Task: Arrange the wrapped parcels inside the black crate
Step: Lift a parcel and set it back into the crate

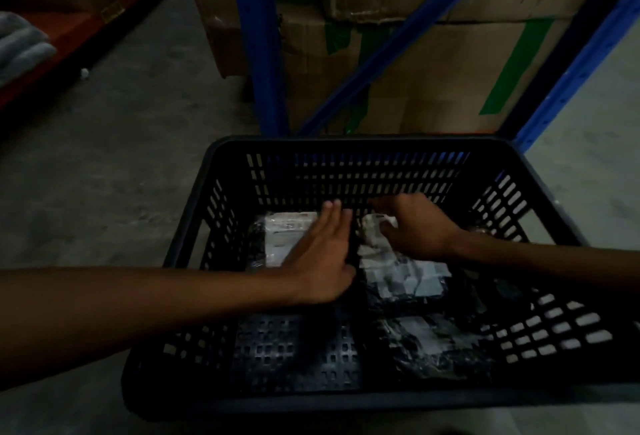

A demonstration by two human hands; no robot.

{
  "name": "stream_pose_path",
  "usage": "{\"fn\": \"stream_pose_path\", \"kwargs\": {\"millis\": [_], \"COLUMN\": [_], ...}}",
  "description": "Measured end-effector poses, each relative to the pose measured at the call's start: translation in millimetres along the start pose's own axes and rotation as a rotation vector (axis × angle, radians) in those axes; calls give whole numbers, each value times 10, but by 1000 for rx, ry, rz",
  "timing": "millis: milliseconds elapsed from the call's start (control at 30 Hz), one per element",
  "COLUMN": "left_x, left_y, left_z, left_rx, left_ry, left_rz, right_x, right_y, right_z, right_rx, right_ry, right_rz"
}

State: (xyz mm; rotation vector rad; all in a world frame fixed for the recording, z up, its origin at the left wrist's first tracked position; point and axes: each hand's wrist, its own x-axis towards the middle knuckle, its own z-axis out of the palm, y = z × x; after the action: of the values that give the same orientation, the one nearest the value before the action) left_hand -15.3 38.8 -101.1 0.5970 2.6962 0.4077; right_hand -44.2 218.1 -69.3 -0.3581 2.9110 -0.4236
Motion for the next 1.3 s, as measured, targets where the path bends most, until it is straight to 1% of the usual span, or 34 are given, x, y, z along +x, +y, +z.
{"fn": "stream_pose_path", "kwargs": {"millis": [33,67,100,133,167,200,267,333,400,500,567,600,633,667,700,733,767,800,833,867,933,967,1000,1033,1067,1100,1133,1200,1233,1300], "left_x": [-16,-25,-15,4,27,49,108,119,162,227,201,176,161,156,180,201,202,202,194,179,195,191,184,166,129,103,74,-14,-61,-126], "left_y": [107,192,253,307,355,401,488,545,476,274,258,243,215,197,159,121,114,135,167,209,262,281,267,230,186,124,62,-31,-55,-108], "left_z": [62,143,238,324,403,473,644,780,893,911,790,727,635,476,311,122,-98,-307,-503,-670,-876,-940,-972,-992,-1012,-1012,-1009,-988,-965,-903], "left_rx": [44,95,147,217,289,333,370,405,469,478,510,501,432,351,252,102,-84,-277,-456,-655,-1046,-1174,-1245,-1295,-1325,-1355,-1372,-1335,-1319,-1286], "left_ry": [-60,-121,-172,-202,-210,-204,-150,-83,-60,84,46,-39,-86,-109,-110,-139,-159,-169,-149,-105,-51,-52,-75,-106,-128,-124,-99,-58,-45,-17], "left_rz": [74,129,161,173,164,135,42,18,58,137,216,236,258,272,291,291,268,213,157,62,-203,-324,-426,-512,-582,-651,-711,-765,-768,-745], "right_x": [-150,-287,-410,-502,-569,-620,-640,-602,-576,-538,-559,-558,-525,-484,-471,-460,-438,-405,-386,-351,-281,-233,-173,-131,-83,-55,-19,46,77,158], "right_y": [144,290,415,527,629,706,836,879,772,766,774,724,688,733,780,784,783,783,779,758,675,610,548,490,455,410,365,247,162,-13], "right_z": [-70,-43,53,191,350,494,769,991,992,936,865,757,622,498,287,15,-248,-494,-701,-866,-1018,-1034,-1016,-961,-840,-711,-531,-175,-37,156], "right_rx": [-98,-208,-333,-440,-491,-514,-525,-522,-578,-648,-655,-667,-637,-599,-532,-381,-224,-87,36,192,627,844,1019,1138,1227,1278,1274,1210,1222,1286], "right_ry": [-71,-222,-330,-328,-242,-198,-56,-8,-55,-138,-168,-174,-203,-186,-234,-277,-229,-168,-124,-109,-85,-48,-24,-52,-129,-229,-309,-383,-355,-246], "right_rz": [6,23,0,-71,-167,-195,-153,-128,-77,-60,-81,-107,-144,-212,-265,-279,-297,-273,-227,-161,42,153,263,363,429,455,457,442,456,468]}}
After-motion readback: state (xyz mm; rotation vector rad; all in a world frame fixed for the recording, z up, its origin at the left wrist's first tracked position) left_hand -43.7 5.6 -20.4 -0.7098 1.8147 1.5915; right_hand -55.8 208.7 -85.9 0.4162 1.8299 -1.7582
